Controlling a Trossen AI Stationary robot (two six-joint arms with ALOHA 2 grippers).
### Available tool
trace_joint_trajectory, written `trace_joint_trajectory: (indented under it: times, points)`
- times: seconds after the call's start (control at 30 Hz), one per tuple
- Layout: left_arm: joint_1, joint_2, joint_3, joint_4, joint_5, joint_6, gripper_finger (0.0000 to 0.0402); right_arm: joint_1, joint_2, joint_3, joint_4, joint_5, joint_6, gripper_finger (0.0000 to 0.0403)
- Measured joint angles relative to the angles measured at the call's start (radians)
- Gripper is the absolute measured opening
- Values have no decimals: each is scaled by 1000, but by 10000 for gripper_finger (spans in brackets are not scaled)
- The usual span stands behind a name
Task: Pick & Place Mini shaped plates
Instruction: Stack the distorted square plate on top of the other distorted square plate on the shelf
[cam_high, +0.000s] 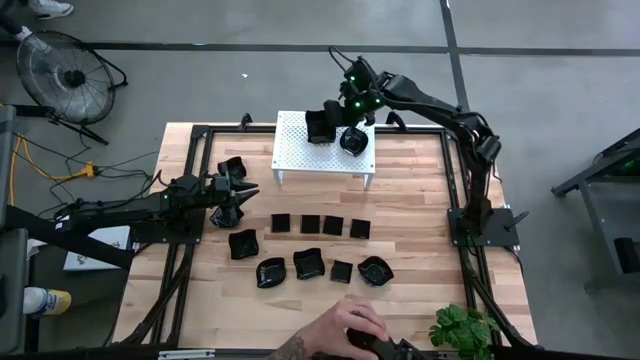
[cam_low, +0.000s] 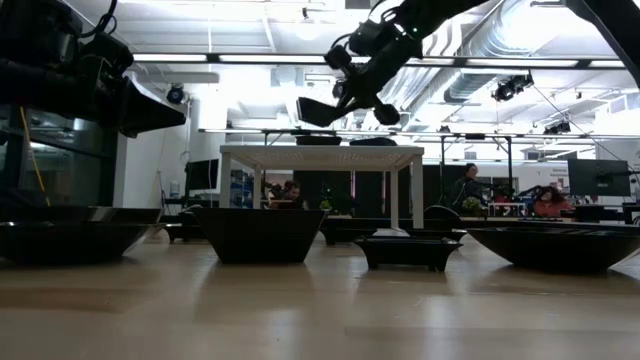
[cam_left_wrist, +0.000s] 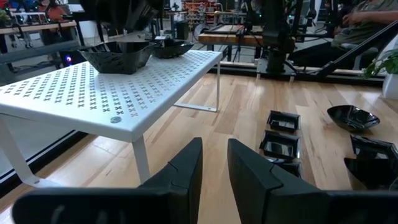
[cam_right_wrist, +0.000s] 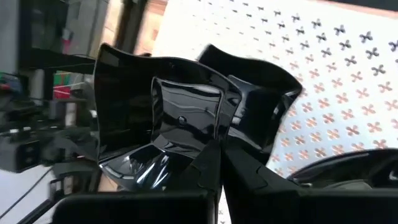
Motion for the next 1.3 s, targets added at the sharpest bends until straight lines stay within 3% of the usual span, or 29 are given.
trace_joint_trajectory:
  times: [0.77, 1.3]
  points:
    - [0, 0, 0, -7, 2, 0, 73, 10, 19, 0, -26, 46, 5, 2]
    - [0, 0, 0, -7, 2, 0, 73, 10, 27, 0, -14, 49, 0, 31]
